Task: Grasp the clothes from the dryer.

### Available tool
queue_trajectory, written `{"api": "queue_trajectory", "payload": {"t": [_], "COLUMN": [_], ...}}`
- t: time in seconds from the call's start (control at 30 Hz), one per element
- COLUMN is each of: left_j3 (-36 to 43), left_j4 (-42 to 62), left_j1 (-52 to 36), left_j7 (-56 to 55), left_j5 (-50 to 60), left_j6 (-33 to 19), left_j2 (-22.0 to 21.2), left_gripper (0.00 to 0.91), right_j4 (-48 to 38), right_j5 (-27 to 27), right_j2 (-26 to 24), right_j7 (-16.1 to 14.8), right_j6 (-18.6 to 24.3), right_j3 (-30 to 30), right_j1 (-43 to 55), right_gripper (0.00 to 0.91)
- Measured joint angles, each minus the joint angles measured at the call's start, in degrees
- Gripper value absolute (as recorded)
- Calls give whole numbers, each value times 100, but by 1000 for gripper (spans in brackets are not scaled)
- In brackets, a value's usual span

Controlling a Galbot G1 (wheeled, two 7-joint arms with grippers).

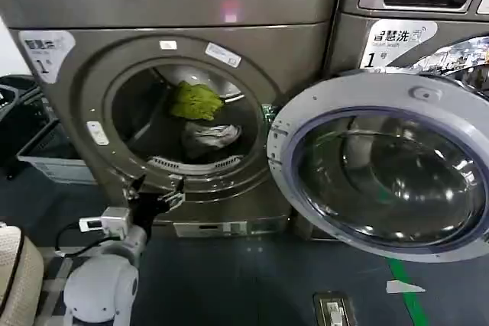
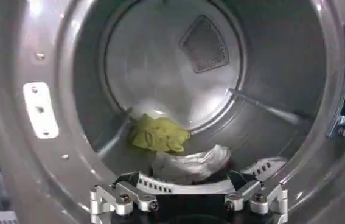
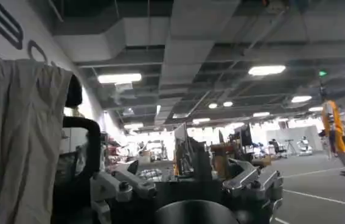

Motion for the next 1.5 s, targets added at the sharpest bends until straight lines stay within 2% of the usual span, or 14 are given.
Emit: {"api": "queue_trajectory", "payload": {"t": [1.5], "left_j3": [90], "left_j4": [149], "left_j1": [-106], "left_j7": [-9], "left_j5": [33], "left_j6": [0], "left_j2": [1], "left_gripper": [907], "right_j4": [-8], "right_j5": [-26], "right_j2": [44], "right_j7": [1], "right_j6": [17], "right_j3": [-78], "right_j1": [-32], "right_gripper": [907]}}
